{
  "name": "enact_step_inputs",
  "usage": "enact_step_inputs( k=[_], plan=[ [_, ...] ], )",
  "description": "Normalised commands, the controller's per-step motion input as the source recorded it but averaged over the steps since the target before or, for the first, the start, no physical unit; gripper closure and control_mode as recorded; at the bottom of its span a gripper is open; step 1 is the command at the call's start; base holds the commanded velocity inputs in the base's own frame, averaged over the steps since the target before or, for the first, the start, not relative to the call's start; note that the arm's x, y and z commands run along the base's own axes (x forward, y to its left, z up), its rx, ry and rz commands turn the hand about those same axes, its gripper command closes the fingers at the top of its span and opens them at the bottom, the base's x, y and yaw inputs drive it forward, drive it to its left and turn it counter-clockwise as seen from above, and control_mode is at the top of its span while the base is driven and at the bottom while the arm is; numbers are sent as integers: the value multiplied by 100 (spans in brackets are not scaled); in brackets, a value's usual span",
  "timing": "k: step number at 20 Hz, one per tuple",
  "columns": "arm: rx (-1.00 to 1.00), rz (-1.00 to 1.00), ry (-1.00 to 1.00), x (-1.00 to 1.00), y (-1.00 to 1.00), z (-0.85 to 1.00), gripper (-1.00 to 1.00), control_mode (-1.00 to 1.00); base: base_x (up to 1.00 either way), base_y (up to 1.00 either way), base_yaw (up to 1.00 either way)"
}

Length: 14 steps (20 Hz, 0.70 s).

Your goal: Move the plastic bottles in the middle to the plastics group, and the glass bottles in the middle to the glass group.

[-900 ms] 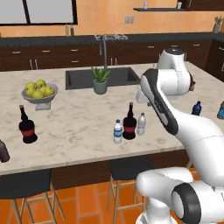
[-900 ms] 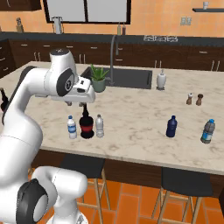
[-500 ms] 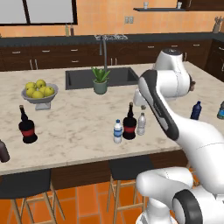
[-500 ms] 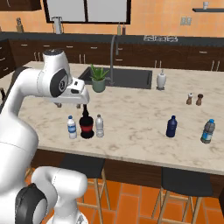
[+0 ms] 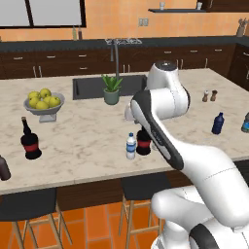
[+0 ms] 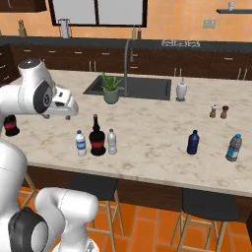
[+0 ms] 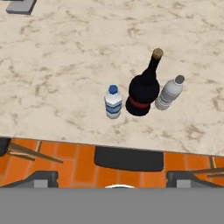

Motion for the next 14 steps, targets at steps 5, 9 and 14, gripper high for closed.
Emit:
enact_step_inputs(
  k=[5, 9, 14],
  plan=[
    [0, -2, -10, 74, 29, -33, -100, -100, 0, 0, 0],
    [0, 0, -11, 28, 0, -64, -100, -100, 0, 0, 0],
    [0, 0, 4, 16, -12, -31, -100, -100, 0, 0, 0]
  ],
)
